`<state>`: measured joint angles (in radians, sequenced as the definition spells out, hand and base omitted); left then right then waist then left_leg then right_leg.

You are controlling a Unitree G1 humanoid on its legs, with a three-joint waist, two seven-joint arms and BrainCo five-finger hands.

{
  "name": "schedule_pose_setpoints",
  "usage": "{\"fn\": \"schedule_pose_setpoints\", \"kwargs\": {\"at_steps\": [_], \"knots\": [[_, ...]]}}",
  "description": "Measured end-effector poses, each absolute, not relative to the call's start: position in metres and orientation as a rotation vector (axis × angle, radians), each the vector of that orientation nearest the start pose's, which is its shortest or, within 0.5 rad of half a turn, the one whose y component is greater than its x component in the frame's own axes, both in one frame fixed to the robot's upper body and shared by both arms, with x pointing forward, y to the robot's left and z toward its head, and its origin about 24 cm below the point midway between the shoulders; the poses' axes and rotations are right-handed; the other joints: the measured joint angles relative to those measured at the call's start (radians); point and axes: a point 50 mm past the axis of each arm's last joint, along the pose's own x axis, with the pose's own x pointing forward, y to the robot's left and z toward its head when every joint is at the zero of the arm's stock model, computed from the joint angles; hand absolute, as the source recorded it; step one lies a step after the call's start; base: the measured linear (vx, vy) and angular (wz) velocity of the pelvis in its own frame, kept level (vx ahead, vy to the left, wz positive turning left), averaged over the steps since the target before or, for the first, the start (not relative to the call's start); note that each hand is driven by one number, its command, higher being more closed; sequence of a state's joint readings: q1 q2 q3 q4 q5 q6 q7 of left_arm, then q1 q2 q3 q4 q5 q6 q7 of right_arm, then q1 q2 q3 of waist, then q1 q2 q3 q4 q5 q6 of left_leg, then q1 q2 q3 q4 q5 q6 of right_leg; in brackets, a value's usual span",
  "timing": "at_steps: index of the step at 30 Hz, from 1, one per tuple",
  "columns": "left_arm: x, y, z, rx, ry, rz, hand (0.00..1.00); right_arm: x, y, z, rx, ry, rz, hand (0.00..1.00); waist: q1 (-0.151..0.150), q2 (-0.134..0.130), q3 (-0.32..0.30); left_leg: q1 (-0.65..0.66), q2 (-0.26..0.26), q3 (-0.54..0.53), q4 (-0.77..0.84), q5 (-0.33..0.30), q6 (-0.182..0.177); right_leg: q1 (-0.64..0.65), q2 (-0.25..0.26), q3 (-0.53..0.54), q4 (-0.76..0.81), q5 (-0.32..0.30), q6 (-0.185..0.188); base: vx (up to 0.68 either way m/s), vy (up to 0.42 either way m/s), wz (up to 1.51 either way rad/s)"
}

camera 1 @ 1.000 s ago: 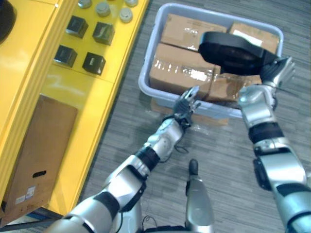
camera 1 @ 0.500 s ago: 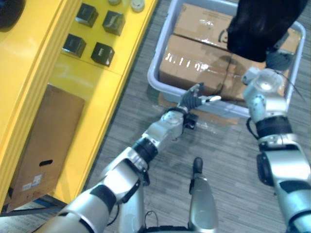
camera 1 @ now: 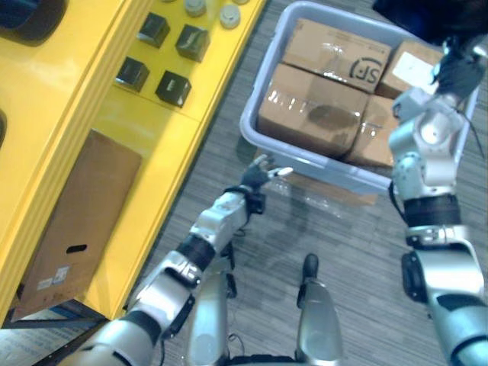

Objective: Walk over and take plastic housings, then place them on the shelf

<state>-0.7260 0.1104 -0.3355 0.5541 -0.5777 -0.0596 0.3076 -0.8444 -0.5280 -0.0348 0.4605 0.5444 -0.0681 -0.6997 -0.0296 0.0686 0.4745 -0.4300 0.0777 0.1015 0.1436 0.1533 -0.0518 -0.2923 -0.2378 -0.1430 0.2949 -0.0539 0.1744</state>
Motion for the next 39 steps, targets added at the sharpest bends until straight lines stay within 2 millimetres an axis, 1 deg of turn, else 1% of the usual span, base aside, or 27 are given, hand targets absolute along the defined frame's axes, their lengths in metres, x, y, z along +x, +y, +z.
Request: {"fn": "schedule_pose_setpoints", "kwargs": {"at_steps": [1, 2, 4, 5, 7, 8, 9, 11, 13, 14, 16, 18, 21, 22, 23, 24, 25, 26, 27, 29, 30, 31, 32, 34, 35, 37, 39], "knots": [[0.364, 0.081, 0.133, -0.270, -0.155, -0.027, 0.00, 0.359, -0.270, 0.225, 0.245, -0.401, -0.728, 1.00, 0.001, 0.000, 0.000, 0.004, 0.000, -0.009, 0.000, 0.002, -0.002, 0.013, 0.001, -0.012, -0.001, -0.005, -0.002, -0.03, -0.034, 0.17], [0.362, 0.085, 0.141, -0.287, -0.209, 0.008, 0.00, 0.357, -0.275, 0.217, 0.245, -0.381, -0.746, 1.00, 0.003, 0.000, 0.000, 0.005, 0.000, -0.011, -0.001, 0.003, -0.004, 0.017, 0.001, -0.017, -0.002, -0.008, -0.003, -0.04, -0.030, 0.14], [0.355, 0.101, 0.171, -0.317, -0.416, 0.133, 0.00, 0.354, -0.283, 0.201, 0.263, -0.334, -0.785, 1.00, 0.012, 0.000, 0.000, 0.006, 0.002, -0.014, -0.009, 0.009, -0.009, 0.016, 0.005, -0.020, -0.001, -0.014, -0.009, -0.05, -0.029, 0.06], [0.351, 0.108, 0.182, -0.313, -0.508, 0.193, 0.00, 0.355, -0.284, 0.194, 0.276, -0.307, -0.799, 1.00, 0.012, 0.000, 0.000, 0.009, 0.001, -0.015, -0.020, 0.019, -0.006, 0.016, 0.005, -0.022, -0.001, -0.016, -0.011, -0.03, -0.024, 0.04], [0.347, 0.111, 0.190, -0.303, -0.583, 0.239, 0.00, 0.355, -0.283, 0.186, 0.281, -0.281, -0.803, 1.00, 0.013, 0.000, 0.000, 0.011, 0.000, -0.021, -0.035, 0.028, -0.008, 0.016, 0.006, -0.026, -0.004, -0.016, -0.011, -0.01, -0.021, 0.08], [0.346, 0.113, 0.192, -0.309, -0.605, 0.272, 0.00, 0.357, -0.281, 0.179, 0.309, -0.252, -0.803, 1.00, 0.015, 0.000, 0.000, 0.010, 0.000, -0.026, -0.039, 0.033, -0.007, 0.017, 0.007, -0.031, -0.006, -0.015, -0.009, 0.00, -0.026, 0.09], [0.345, 0.112, 0.192, -0.301, -0.609, 0.276, 0.00, 0.358, -0.280, 0.177, 0.328, -0.243, -0.799, 1.00, 0.016, 0.000, 0.000, 0.010, 0.000, -0.030, -0.042, 0.037, -0.005, 0.017, 0.008, -0.033, -0.006, -0.014, -0.007, 0.00, -0.037, 0.11], [0.345, 0.110, 0.193, -0.299, -0.613, 0.288, 0.00, 0.361, -0.275, 0.167, 0.421, -0.218, -0.766, 1.00, 0.017, -0.002, 0.001, 0.010, 0.001, -0.035, -0.051, 0.047, -0.003, 0.017, 0.010, -0.041, -0.006, -0.012, -0.007, 0.02, -0.037, 0.08], [0.345, 0.109, 0.192, -0.301, -0.603, 0.292, 0.00, 0.364, -0.271, 0.156, 0.569, -0.187, -0.709, 1.00, 0.017, -0.007, 0.001, 0.010, 0.003, -0.035, -0.052, 0.047, -0.004, 0.018, 0.012, -0.043, -0.005, -0.011, -0.007, 0.01, -0.018, 0.01], [0.345, 0.109, 0.192, -0.300, -0.600, 0.294, 0.00, 0.365, -0.270, 0.153, 0.613, -0.183, -0.694, 1.00, 0.017, -0.008, 0.001, 0.010, 0.003, -0.035, -0.052, 0.047, -0.004, 0.018, 0.012, -0.043, -0.005, -0.011, -0.007, 0.03, -0.042, -0.01], [0.347, 0.107, 0.189, -0.291, -0.571, 0.297, 0.00, 0.366, -0.271, 0.144, 0.770, -0.175, -0.647, 1.00, 0.016, -0.008, 0.001, 0.011, 0.003, -0.035, -0.054, 0.049, -0.006, 0.018, 0.012, -0.043, -0.005, -0.011, -0.007, 0.03, -0.036, 0.00], [0.349, 0.107, 0.185, -0.276, -0.543, 0.299, 0.00, 0.366, -0.273, 0.141, 0.876, -0.188, -0.619, 1.00, 0.016, -0.011, 0.001, 0.015, 0.003, -0.035, -0.065, 0.054, -0.007, 0.017, 0.013, -0.044, -0.005, -0.011, -0.007, 0.00, 0.000, 0.00], [0.354, 0.107, 0.164, -0.210, -0.438, 0.298, 0.00, 0.367, -0.277, 0.134, 1.055, -0.220, -0.551, 1.00, 0.016, -0.022, 0.000, 0.018, 0.005, -0.035, -0.070, 0.055, -0.008, 0.019, 0.014, -0.045, -0.005, -0.011, -0.007, 0.01, -0.036, 0.00], [0.354, 0.106, 0.151, -0.180, -0.385, 0.296, 0.00, 0.367, -0.279, 0.134, 1.115, -0.242, -0.519, 1.00, 0.017, -0.024, -0.001, 0.019, 0.004, -0.037, -0.070, 0.055, -0.008, 0.020, 0.014, -0.046, -0.005, -0.011, -0.007, 0.00, 0.000, 0.00], [0.353, 0.106, 0.144, -0.163, -0.356, 0.292, 0.00, 0.367, -0.280, 0.134, 1.142, -0.253, -0.505, 1.00, 0.017, -0.026, 0.000, 0.020, 0.004, -0.037, -0.071, 0.055, -0.008, 0.022, 0.014, -0.047, -0.006, -0.011, -0.007, 0.01, -0.024, 0.03], [0.350, 0.106, 0.126, -0.124, -0.289, 0.282, 0.00, 0.366, -0.281, 0.132, 1.193, -0.269, -0.485, 1.00, 0.018, -0.028, 0.001, 0.029, 0.004, -0.039, -0.076, 0.055, -0.008, 0.031, 0.014, -0.050, -0.010, -0.012, -0.007, 0.01, -0.019, 0.04], [0.348, 0.106, 0.116, -0.094, -0.258, 0.280, 0.00, 0.366, -0.282, 0.132, 1.207, -0.276, -0.476, 1.00, 0.018, -0.028, 0.001, 0.032, 0.003, -0.040, -0.079, 0.055, -0.008, 0.035, 0.014, -0.051, -0.011, -0.012, -0.007, 0.01, -0.029, 0.06], [0.340, 0.109, 0.092, -0.043, -0.176, 0.278, 0.00, 0.365, -0.284, 0.133, 1.236, -0.311, -0.447, 1.00, 0.022, -0.029, 0.001, 0.039, 0.003, -0.043, -0.083, 0.056, -0.009, 0.043, 0.014, -0.055, -0.012, -0.014, -0.010, 0.01, -0.025, 0.05], [0.337, 0.111, 0.082, -0.025, -0.145, 0.280, 0.00, 0.365, -0.285, 0.133, 1.246, -0.322, -0.439, 1.00, 0.024, -0.029, 0.001, 0.041, 0.003, -0.045, -0.084, 0.056, -0.009, 0.046, 0.014, -0.057, -0.012, -0.015, -0.011, 0.01, -0.032, 0.07], [0.321, 0.119, 0.047, 0.076, -0.041, 0.290, 0.00, 0.361, -0.291, 0.133, 1.269, -0.367, -0.410, 1.00, 0.039, -0.029, 0.001, 0.045, 0.003, -0.057, -0.086, 0.058, -0.012, 0.054, 0.015, -0.071, -0.010, -0.020, -0.012, 0.00, -0.032, 0.11], [0.317, 0.121, 0.040, 0.093, -0.016, 0.287, 0.00, 0.360, -0.293, 0.133, 1.274, -0.376, -0.406, 1.00, 0.045, -0.029, 0.001, 0.045, 0.003, -0.063, -0.091, 0.059, -0.014, 0.055, 0.015, -0.074, -0.010, -0.021, -0.013, -0.01, -0.042, 0.18], [0.306, 0.127, 0.023, 0.137, 0.033, 0.279, 0.00, 0.358, -0.297, 0.134, 1.284, -0.392, -0.399, 1.00, 0.053, -0.029, 0.001, 0.046, 0.002, -0.068, -0.105, 0.067, -0.013, 0.055, 0.016, -0.083, -0.008, -0.024, -0.013, 0.00, -0.029, 0.14], [0.304, 0.128, 0.020, 0.144, 0.041, 0.276, 0.00, 0.358, -0.298, 0.135, 1.288, -0.395, -0.398, 1.00, 0.056, -0.029, 0.001, 0.046, 0.002, -0.068, -0.106, 0.068, -0.013, 0.055, 0.016, -0.084, -0.008, -0.024, -0.013, -0.01, -0.031, 0.12], [0.288, 0.136, -0.002, 0.205, 0.110, 0.268, 0.00, 0.357, -0.304, 0.138, 1.330, -0.420, -0.381, 1.00, 0.080, -0.029, 0.001, 0.049, -0.001, -0.071, -0.108, 0.073, -0.013, 0.060, 0.012, -0.087, -0.006, -0.025, -0.012, 0.00, -0.019, 0.06], [0.283, 0.138, -0.008, 0.213, 0.133, 0.266, 0.00, 0.356, -0.305, 0.139, 1.339, -0.423, -0.379, 1.00, 0.083, -0.029, 0.001, 0.052, -0.001, -0.073, -0.108, 0.073, -0.013, 0.064, 0.010, -0.090, -0.006, -0.026, -0.011, 0.01, -0.024, 0.13], [0.267, 0.153, -0.029, 0.276, 0.211, 0.265, 0.00, 0.354, -0.312, 0.142, 1.373, -0.438, -0.380, 1.00, 0.096, -0.029, 0.001, 0.061, -0.006, -0.091, -0.115, 0.074, -0.012, 0.076, 0.006, -0.102, -0.001, -0.033, -0.011, 0.01, -0.025, 0.15], [0.256, 0.162, -0.041, 0.312, 0.255, 0.261, 0.00, 0.351, -0.323, 0.147, 1.388, -0.456, -0.393, 1.00, 0.110, -0.028, 0.001, 0.063, -0.010, -0.095, -0.121, 0.075, -0.014, 0.075, 0.001, -0.107, 0.015, -0.046, -0.011, -0.01, -0.026, 0.14]]}}
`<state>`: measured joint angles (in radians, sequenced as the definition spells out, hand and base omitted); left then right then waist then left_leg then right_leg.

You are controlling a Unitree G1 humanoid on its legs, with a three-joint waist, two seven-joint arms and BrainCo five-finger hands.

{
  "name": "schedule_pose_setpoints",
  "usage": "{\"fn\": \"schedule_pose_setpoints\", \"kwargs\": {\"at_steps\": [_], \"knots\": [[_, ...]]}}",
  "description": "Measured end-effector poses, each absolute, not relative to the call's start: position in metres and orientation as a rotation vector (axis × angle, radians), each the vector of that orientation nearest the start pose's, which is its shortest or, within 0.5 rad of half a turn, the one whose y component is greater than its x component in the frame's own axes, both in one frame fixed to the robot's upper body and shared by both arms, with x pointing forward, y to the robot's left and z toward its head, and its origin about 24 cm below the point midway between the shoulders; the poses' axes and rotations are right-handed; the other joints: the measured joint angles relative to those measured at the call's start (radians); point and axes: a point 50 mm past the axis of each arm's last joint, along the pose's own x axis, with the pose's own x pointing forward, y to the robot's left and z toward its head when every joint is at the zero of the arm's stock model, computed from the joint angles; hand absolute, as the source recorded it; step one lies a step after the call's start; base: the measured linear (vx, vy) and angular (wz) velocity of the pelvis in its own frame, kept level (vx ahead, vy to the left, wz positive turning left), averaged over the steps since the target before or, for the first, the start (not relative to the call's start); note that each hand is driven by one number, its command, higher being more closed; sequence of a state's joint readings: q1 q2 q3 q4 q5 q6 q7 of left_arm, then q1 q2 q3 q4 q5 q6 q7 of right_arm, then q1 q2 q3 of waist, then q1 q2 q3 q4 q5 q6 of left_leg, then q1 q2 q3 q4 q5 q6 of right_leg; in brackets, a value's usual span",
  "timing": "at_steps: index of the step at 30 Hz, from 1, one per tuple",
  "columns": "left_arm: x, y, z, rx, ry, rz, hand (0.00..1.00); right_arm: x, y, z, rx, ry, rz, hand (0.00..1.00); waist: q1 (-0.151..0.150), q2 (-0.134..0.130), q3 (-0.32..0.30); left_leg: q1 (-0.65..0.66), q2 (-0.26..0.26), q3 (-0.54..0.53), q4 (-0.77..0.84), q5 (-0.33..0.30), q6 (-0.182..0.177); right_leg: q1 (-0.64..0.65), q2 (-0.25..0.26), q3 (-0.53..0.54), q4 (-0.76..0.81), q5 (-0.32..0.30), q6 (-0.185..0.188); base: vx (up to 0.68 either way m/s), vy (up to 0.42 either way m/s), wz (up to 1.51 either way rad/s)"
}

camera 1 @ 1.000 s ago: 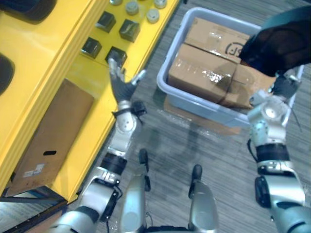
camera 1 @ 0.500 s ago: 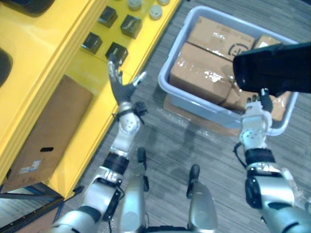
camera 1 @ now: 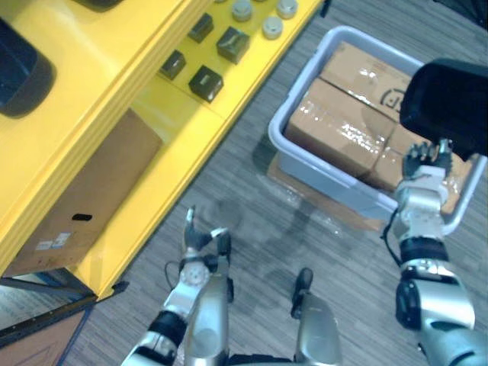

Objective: Walk over and take plastic housings, then place them on the shelf

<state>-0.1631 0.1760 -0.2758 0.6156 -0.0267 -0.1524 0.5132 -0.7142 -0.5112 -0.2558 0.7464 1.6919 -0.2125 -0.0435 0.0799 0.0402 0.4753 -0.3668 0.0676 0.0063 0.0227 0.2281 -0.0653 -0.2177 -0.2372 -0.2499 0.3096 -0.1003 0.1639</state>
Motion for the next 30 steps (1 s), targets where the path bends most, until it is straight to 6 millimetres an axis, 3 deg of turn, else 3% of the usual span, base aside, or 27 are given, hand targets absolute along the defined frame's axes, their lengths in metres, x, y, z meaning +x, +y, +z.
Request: {"fn": "schedule_pose_setpoints", "kwargs": {"at_steps": [6, 11, 17, 20, 22, 23, 25, 30], "knots": [[0.213, 0.181, -0.077, 0.352, 0.415, 0.282, 0.00, 0.344, -0.348, 0.152, 1.404, -0.435, -0.448, 1.00, 0.022, 0.013, -0.001, 0.014, -0.023, -0.010, -0.018, 0.007, 0.002, -0.003, -0.027, -0.006, 0.022, -0.022, 0.003, 0.00, -0.017, 0.08], [0.206, 0.186, -0.084, 0.355, 0.436, 0.291, 0.00, 0.346, -0.348, 0.148, 1.414, -0.333, -0.417, 1.00, 0.033, 0.048, -0.004, 0.013, -0.025, -0.028, -0.018, 0.007, 0.001, 0.005, -0.028, -0.026, 0.031, -0.035, 0.005, 0.00, -0.039, 0.10], [0.212, 0.184, -0.073, 0.316, 0.337, 0.294, 0.00, 0.351, -0.339, 0.146, 1.325, -0.241, -0.392, 1.00, 0.044, 0.052, -0.005, 0.018, -0.022, -0.034, -0.019, 0.013, -0.001, 0.012, -0.026, -0.033, 0.038, -0.038, 0.003, 0.02, -0.051, 0.03], [0.230, 0.180, -0.040, 0.242, 0.150, 0.317, 0.00, 0.351, -0.334, 0.140, 1.252, -0.192, -0.393, 1.00, 0.040, 0.050, -0.003, 0.040, -0.024, -0.051, -0.027, 0.015, -0.003, 0.045, -0.026, -0.053, 0.035, -0.045, 0.000, 0.00, -0.046, 0.13], [0.247, 0.170, 0.013, 0.151, -0.107, 0.307, 0.00, 0.350, -0.327, 0.129, 1.231, -0.162, -0.394, 1.00, 0.042, 0.040, 0.001, 0.095, -0.026, -0.056, -0.056, 0.017, -0.012, 0.088, -0.027, -0.059, 0.030, -0.061, -0.001, -0.02, -0.054, 0.12], [0.250, 0.167, 0.027, 0.133, -0.176, 0.298, 0.00, 0.350, -0.326, 0.129, 1.229, -0.162, -0.387, 1.00, 0.042, 0.040, 0.001, 0.101, -0.026, -0.057, -0.060, 0.016, -0.013, 0.097, -0.026, -0.062, 0.030, -0.065, -0.001, -0.04, -0.050, 0.09], [0.256, 0.155, 0.095, 0.134, -0.512, 0.228, 0.00, 0.350, -0.319, 0.125, 1.229, -0.153, -0.370, 1.00, 0.031, 0.035, 0.004, 0.109, -0.025, -0.066, -0.074, 0.021, -0.017, 0.108, -0.020, -0.081, 0.027, -0.075, -0.010, -0.03, -0.050, 0.11], [0.246, 0.135, 0.192, 0.212, -1.010, 0.096, 0.00, 0.348, -0.305, 0.100, 1.184, -0.080, -0.389, 1.00, 0.016, -0.006, 0.009, 0.138, -0.015, -0.058, -0.100, 0.040, -0.018, 0.141, -0.010, -0.081, -0.001, -0.055, 0.004, 0.02, -0.066, 0.00]]}}
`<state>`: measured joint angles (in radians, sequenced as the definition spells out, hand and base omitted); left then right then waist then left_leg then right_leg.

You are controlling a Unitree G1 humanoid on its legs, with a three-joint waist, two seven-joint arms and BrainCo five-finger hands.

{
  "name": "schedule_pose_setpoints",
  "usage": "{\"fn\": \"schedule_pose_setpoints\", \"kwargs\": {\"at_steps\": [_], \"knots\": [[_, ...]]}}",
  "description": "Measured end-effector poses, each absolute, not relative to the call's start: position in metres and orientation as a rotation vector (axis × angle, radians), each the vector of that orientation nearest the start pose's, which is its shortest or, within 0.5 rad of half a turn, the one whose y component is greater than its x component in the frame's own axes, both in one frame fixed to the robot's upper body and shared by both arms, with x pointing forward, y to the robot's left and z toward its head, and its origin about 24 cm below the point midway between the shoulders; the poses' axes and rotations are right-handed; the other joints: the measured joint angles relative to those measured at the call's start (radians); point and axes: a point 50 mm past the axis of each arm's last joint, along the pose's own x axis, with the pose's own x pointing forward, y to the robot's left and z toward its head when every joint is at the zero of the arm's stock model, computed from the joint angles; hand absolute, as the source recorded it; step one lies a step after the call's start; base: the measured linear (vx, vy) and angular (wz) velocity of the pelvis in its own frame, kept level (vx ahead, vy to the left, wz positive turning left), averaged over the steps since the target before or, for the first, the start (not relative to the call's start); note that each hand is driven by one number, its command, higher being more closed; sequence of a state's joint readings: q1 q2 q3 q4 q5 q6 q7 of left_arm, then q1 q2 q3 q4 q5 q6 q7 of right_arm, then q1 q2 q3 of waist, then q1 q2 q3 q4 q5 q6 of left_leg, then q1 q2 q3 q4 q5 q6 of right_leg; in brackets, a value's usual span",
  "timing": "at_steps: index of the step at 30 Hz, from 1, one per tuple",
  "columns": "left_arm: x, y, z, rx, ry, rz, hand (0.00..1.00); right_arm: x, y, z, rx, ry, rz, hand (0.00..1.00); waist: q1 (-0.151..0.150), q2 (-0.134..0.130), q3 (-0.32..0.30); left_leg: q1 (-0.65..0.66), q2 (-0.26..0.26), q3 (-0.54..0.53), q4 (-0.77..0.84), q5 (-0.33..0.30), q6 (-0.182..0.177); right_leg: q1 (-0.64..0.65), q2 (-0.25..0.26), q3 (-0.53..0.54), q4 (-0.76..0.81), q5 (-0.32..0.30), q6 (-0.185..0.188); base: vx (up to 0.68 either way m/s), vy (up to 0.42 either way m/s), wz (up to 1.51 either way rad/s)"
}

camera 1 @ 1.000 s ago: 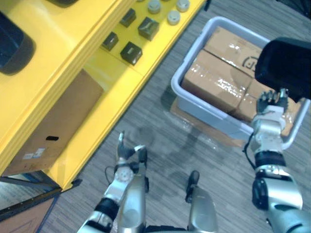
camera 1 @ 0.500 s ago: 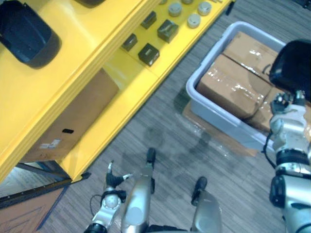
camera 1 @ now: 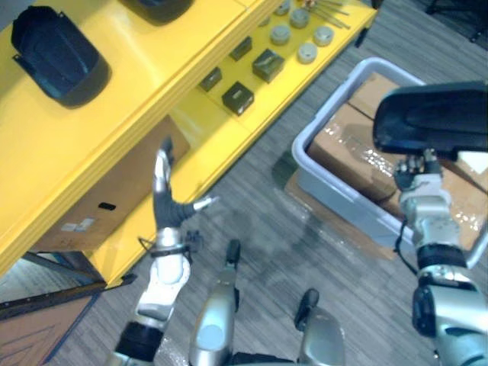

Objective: Walk over and take plastic housings, then place them on the shelf

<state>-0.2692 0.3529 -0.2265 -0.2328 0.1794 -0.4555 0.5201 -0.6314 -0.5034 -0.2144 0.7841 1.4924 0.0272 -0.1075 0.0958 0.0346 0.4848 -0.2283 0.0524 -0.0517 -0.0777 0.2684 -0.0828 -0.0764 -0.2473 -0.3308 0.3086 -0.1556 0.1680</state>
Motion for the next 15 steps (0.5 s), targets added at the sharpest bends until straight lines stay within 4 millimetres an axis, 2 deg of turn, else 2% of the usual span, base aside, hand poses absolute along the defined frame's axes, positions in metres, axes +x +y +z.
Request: {"fn": "schedule_pose_setpoints", "kwargs": {"at_steps": [1, 2, 5, 9, 13, 15], "knots": [[0.246, 0.133, 0.196, 0.221, -1.034, 0.087, 0.00, 0.348, -0.304, 0.100, 1.174, -0.076, -0.389, 1.00, -0.001, -0.003, -0.001, 0.000, 0.001, 0.001, 0.000, 0.000, 0.000, 0.002, 0.001, 0.001, -0.004, 0.003, 0.000, 0.05, -0.049, -0.07], [0.247, 0.123, 0.211, 0.254, -1.118, 0.044, 0.00, 0.349, -0.301, 0.098, 1.147, -0.067, -0.387, 1.00, -0.003, -0.013, -0.001, 0.001, 0.004, 0.005, 0.000, 0.000, 0.000, 0.010, 0.007, 0.002, -0.024, 0.014, 0.000, 0.03, -0.033, -0.06], [0.247, 0.100, 0.229, 0.271, -1.207, -0.039, 0.00, 0.352, -0.294, 0.105, 1.069, -0.078, -0.353, 1.00, -0.016, -0.035, -0.002, 0.003, 0.010, 0.012, -0.001, 0.000, 0.000, 0.014, 0.014, 0.007, -0.039, 0.025, -0.002, 0.01, -0.046, -0.07], [0.253, 0.078, 0.228, 0.402, -1.194, -0.096, 0.00, 0.356, -0.287, 0.109, 0.964, -0.078, -0.317, 1.00, -0.025, -0.054, -0.003, 0.016, 0.024, 0.040, -0.002, -0.008, -0.002, 0.009, 0.026, 0.033, -0.043, 0.030, -0.009, -0.04, -0.035, -0.20], [0.265, 0.051, 0.219, 0.585, -1.162, -0.171, 0.00, 0.360, -0.278, 0.112, 0.812, -0.068, -0.296, 1.00, -0.057, -0.062, -0.003, 0.014, 0.030, 0.059, -0.002, -0.017, 0.001, 0.004, 0.035, 0.048, -0.068, 0.044, -0.010, -0.05, -0.012, -0.18], [0.270, 0.041, 0.216, 0.629, -1.126, -0.209, 0.00, 0.360, -0.275, 0.112, 0.749, -0.074, -0.297, 1.00, -0.063, -0.062, -0.003, 0.010, 0.030, 0.064, -0.002, -0.017, 0.003, 0.001, 0.038, 0.057, -0.077, 0.053, -0.007, -0.01, -0.016, -0.09]]}}
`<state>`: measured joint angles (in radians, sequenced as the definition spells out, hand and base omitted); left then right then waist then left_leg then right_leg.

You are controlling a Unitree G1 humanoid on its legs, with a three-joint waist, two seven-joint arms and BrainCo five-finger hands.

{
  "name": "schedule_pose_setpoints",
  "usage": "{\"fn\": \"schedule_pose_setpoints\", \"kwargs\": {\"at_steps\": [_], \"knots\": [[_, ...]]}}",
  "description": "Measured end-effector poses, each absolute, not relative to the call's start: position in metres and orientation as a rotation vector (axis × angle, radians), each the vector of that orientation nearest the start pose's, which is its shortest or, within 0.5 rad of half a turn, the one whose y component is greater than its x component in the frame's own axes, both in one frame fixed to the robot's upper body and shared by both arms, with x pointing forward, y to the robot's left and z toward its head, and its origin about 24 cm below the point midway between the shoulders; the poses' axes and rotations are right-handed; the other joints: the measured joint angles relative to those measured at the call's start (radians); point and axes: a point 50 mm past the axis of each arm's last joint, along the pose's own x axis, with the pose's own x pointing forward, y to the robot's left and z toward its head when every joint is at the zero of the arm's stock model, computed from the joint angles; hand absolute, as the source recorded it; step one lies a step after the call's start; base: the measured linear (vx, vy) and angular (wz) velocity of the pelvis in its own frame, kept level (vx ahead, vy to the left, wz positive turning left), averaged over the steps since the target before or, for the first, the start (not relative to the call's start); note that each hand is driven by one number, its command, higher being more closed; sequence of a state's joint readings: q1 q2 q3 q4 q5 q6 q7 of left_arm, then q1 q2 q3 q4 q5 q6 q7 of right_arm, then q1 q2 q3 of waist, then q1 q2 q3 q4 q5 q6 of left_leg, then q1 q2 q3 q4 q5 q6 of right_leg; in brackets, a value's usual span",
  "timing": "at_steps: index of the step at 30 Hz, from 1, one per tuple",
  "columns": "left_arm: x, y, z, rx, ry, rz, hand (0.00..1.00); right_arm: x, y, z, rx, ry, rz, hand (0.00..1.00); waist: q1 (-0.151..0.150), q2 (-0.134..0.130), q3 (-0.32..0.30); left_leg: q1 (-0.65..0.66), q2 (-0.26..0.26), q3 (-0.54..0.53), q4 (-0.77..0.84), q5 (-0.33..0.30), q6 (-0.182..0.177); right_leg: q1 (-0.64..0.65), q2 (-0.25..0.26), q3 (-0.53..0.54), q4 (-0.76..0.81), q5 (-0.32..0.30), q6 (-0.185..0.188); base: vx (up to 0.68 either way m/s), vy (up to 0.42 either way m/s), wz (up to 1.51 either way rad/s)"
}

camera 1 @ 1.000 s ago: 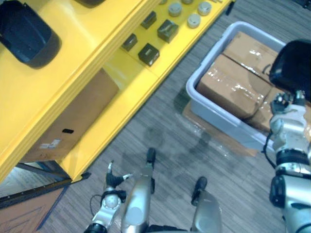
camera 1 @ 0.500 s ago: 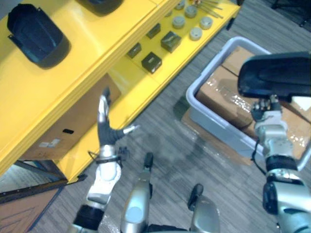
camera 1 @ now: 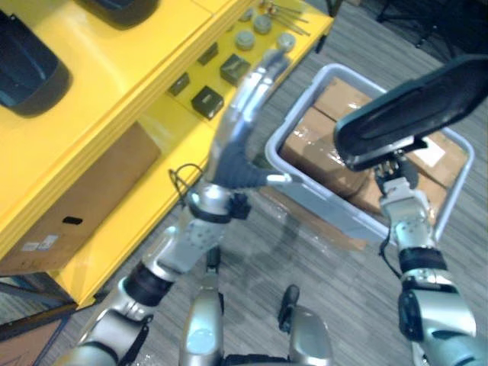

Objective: Walk over and take plastic housings, then place them on the shelf

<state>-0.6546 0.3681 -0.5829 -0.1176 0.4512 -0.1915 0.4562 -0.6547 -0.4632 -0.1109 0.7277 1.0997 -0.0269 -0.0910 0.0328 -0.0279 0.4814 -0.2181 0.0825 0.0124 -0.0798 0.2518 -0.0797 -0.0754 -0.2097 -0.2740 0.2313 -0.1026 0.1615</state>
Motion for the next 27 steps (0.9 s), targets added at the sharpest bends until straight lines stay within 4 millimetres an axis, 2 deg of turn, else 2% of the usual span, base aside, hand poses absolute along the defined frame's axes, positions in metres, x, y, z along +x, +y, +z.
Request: {"fn": "schedule_pose_setpoints", "kwargs": {"at_steps": [3, 6, 11, 14, 18, 27], "knots": [[0.282, 0.028, 0.205, 0.701, -1.034, -0.244, 0.00, 0.366, -0.266, 0.123, 0.666, -0.098, -0.288, 1.00, -0.014, -0.005, 0.000, -0.018, 0.002, -0.001, 0.000, 0.008, -0.001, -0.017, 0.002, 0.000, 0.000, 0.009, -0.001, 0.01, -0.025, 0.01], [0.293, 0.026, 0.189, 0.764, -0.934, -0.252, 0.00, 0.374, -0.253, 0.139, 0.546, -0.138, -0.277, 1.00, -0.024, -0.005, 0.000, -0.015, 0.002, 0.003, 0.001, 0.009, -0.002, -0.017, 0.002, 0.004, 0.001, 0.011, -0.001, 0.03, -0.042, -0.02], [0.297, 0.018, 0.188, 0.745, -0.908, -0.239, 0.00, 0.378, -0.241, 0.155, 0.406, -0.183, -0.290, 1.00, -0.028, -0.005, 0.000, -0.009, 0.003, 0.011, 0.001, 0.009, -0.002, -0.019, 0.001, 0.011, 0.005, 0.011, -0.001, 0.01, -0.023, -0.04], [0.301, 0.017, 0.191, 0.738, -0.910, -0.223, 0.00, 0.380, -0.234, 0.154, 0.364, -0.172, -0.293, 1.00, -0.035, -0.005, 0.000, -0.007, 0.003, 0.026, 0.000, 0.009, -0.002, -0.029, 0.000, 0.029, 0.008, 0.011, -0.001, -0.04, -0.014, -0.13], [0.305, 0.015, 0.184, 0.743, -0.874, -0.225, 0.00, 0.380, -0.234, 0.153, 0.368, -0.164, -0.325, 1.00, -0.050, -0.005, 0.000, -0.006, 0.004, 0.027, 0.000, 0.009, -0.002, -0.029, 0.000, 0.031, 0.010, 0.011, -0.001, -0.03, -0.013, -0.02], [0.307, 0.016, 0.181, 0.713, -0.839, -0.233, 0.00, 0.379, -0.236, 0.152, 0.364, -0.156, -0.369, 1.00, -0.053, -0.005, 0.000, -0.004, 0.005, 0.033, 0.000, 0.009, -0.002, -0.033, 0.001, 0.036, 0.009, 0.012, -0.002, 0.00, -0.024, -0.02]]}}
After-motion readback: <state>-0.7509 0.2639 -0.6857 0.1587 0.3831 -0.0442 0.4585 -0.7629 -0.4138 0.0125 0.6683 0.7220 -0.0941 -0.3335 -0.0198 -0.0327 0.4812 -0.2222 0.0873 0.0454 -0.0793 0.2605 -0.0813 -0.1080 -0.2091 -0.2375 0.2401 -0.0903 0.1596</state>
